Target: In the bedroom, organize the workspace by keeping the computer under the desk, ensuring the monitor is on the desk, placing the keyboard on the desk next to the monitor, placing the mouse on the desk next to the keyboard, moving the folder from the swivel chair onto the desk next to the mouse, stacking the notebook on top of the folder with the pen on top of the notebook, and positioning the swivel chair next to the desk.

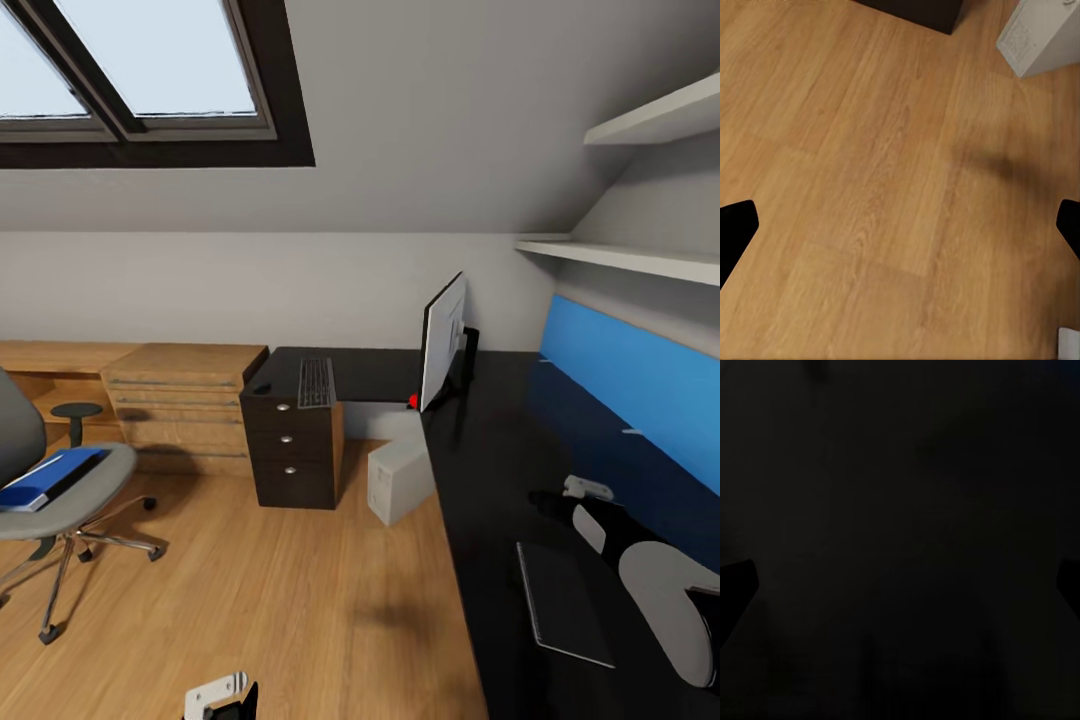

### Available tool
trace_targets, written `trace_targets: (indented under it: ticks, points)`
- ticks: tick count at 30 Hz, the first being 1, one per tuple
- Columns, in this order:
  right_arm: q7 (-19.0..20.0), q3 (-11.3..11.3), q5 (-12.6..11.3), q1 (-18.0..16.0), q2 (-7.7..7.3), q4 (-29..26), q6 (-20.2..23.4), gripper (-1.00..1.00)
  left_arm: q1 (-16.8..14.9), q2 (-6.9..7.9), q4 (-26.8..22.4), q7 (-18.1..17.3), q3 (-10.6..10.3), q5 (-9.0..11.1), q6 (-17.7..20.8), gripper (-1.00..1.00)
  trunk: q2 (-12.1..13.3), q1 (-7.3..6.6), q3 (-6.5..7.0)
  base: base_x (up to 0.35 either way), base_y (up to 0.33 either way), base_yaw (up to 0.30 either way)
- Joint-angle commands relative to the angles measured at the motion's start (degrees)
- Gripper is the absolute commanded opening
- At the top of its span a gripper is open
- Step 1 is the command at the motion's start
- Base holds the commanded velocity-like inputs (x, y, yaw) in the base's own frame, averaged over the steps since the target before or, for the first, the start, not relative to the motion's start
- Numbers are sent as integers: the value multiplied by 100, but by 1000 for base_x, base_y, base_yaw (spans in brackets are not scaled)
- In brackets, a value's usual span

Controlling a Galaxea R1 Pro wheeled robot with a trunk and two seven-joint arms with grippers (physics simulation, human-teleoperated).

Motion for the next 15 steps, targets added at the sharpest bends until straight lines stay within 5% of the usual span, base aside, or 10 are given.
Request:
trace_targets:
  ticks: [1,15]
  points:
    - [8,-4,-58,-1,-2,-9,72,100,0,7,-14,46,-24,48,8,100,-45,23,-24,0,0,0]
    - [-74,-4,-53,-2,-13,-11,258,100,1,7,-11,54,-31,48,6,100,-607,330,-275,0,0,0]
